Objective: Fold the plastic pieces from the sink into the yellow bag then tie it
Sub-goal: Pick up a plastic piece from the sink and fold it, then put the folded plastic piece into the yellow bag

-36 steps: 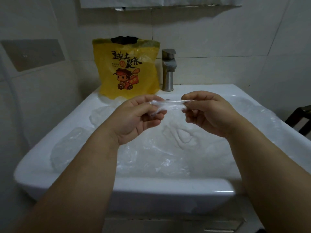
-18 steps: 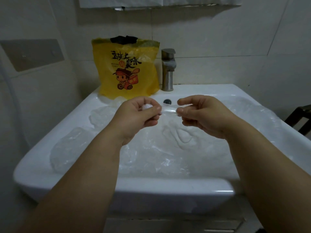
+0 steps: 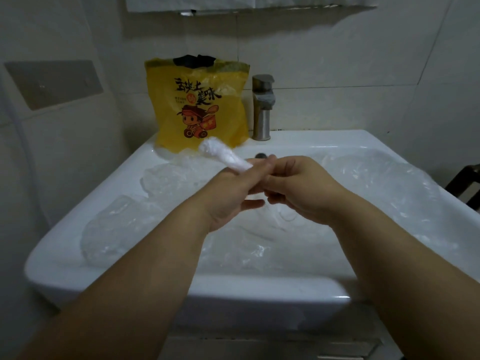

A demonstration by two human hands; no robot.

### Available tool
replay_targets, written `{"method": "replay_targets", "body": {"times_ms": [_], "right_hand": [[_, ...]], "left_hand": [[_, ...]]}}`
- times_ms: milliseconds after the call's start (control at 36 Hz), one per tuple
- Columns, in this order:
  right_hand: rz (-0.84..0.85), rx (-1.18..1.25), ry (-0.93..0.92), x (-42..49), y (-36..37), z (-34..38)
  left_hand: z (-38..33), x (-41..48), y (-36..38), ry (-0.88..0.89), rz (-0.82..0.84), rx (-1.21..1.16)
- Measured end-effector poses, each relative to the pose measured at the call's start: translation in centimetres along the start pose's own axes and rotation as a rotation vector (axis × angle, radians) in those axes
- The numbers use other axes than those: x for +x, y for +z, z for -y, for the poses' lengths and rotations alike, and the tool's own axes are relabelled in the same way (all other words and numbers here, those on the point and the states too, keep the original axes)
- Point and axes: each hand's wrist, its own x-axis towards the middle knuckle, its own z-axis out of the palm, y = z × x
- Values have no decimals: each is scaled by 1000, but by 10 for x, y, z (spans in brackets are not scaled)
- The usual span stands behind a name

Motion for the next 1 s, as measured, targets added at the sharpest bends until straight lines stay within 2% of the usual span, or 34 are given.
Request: {"method": "replay_targets", "body": {"times_ms": [139,222,333,444,556,611,722,861,1000], "right_hand": [[-2,-39,13,2,5,-4],[25,9,54,1,0,-3],[-4,44,118,0,-6,-2],[-13,79,142,0,-8,-1],[-52,102,166,-1,-13,1],[-65,60,171,-2,-17,6],[-51,-38,142,-2,-23,24],[-45,-47,117,1,-23,41],[-40,-106,83,6,-20,51]], "left_hand": [[0,4,3,-53,-105,1],[-4,3,2,-20,-153,-72],[-9,3,-4,25,-391,-158],[-6,-1,-8,84,-511,-192],[-10,-4,-11,87,-458,-402],[-12,-9,-12,90,-402,-426],[-20,-18,-21,100,-389,-358],[-37,-23,-30,142,-396,-247],[-47,-22,-37,151,-488,-112]]}}
